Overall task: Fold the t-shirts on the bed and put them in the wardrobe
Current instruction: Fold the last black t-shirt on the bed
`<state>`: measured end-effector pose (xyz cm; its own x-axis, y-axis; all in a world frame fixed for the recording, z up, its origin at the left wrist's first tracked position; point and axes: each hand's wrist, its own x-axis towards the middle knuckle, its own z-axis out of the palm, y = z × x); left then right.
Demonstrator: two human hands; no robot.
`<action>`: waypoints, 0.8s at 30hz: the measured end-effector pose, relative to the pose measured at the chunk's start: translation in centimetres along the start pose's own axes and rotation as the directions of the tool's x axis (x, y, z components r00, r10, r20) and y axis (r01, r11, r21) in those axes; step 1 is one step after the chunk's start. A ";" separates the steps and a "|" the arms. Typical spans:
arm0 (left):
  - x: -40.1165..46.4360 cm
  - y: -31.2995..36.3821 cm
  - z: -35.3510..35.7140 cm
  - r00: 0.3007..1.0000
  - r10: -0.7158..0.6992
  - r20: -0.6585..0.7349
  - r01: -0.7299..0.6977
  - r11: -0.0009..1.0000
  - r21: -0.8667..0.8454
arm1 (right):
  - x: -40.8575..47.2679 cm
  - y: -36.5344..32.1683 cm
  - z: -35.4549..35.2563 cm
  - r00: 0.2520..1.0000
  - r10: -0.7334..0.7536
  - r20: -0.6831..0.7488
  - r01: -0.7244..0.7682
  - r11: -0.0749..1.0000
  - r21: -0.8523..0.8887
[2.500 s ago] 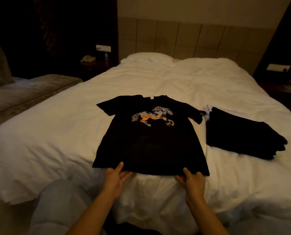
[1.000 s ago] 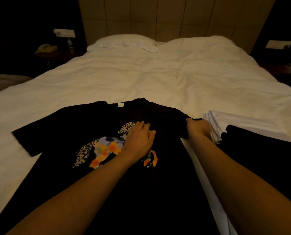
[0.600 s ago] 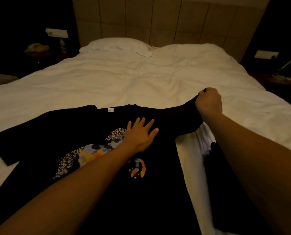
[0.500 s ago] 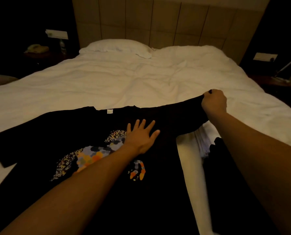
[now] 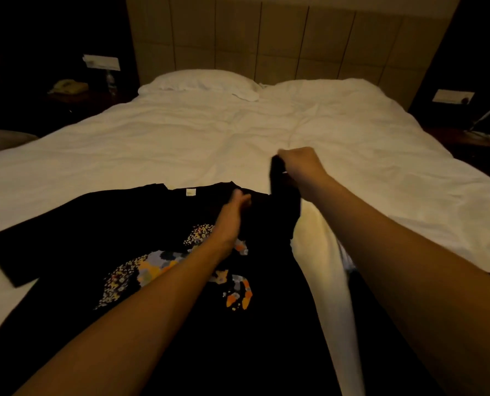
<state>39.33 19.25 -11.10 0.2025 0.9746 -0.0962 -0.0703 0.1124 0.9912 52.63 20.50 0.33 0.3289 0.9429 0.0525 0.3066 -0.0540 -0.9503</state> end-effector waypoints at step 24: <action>2.7 -1.1 -3.3 0.959 0.081 0.273 -0.283 0.146 0.948 | -9.1 14.5 3.0 0.988 0.004 -0.152 -0.084 0.849 -0.521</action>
<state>36.76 22.40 -12.71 0.4552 0.8903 0.0130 0.8586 -0.4428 0.2583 51.40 12.08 -14.79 0.4624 0.8816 0.0947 0.6984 -0.2963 -0.6515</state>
